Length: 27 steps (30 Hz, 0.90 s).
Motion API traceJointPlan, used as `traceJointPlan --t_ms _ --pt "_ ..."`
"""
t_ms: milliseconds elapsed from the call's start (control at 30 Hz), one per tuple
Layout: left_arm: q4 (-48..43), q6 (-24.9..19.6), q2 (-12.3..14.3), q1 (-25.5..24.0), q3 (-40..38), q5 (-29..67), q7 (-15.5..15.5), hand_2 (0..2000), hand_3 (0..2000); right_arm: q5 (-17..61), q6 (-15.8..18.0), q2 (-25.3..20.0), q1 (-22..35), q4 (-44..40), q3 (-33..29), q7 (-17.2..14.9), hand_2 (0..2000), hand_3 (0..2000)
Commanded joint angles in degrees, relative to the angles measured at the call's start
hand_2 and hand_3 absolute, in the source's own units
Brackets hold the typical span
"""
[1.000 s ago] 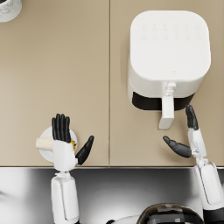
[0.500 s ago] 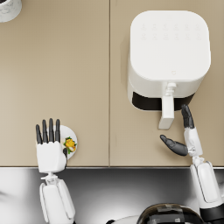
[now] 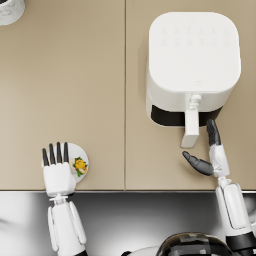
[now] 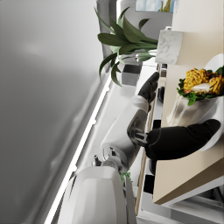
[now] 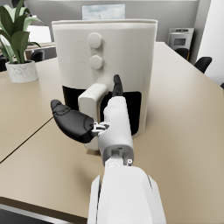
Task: Pick up the chicken rolls and place it into the air fryer
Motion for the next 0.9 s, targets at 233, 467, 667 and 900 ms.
traceJointPlan --t_ms 233,467,667,900 --pt "10.6 4.8 -0.8 2.9 2.5 0.1 -0.5 0 0 0.0 0.0 -1.1 1.1 -1.1 -0.7 0.0 0 0" --pt "8.7 11.3 -1.4 6.3 3.4 0.1 1.0 2000 2000 0.0 0.0 -1.9 1.3 -6.7 0.5 0.0 0 0" --pt "-2.0 11.2 -3.9 10.8 7.8 0.1 3.3 2000 2000 0.0 0.0 -2.8 1.7 -8.2 4.0 0.0 0 0" --pt "-5.1 19.9 -3.8 13.7 12.6 0.0 4.6 2000 2000 0.0 -4.2 -5.0 5.4 -10.3 6.3 0.0 0 0"
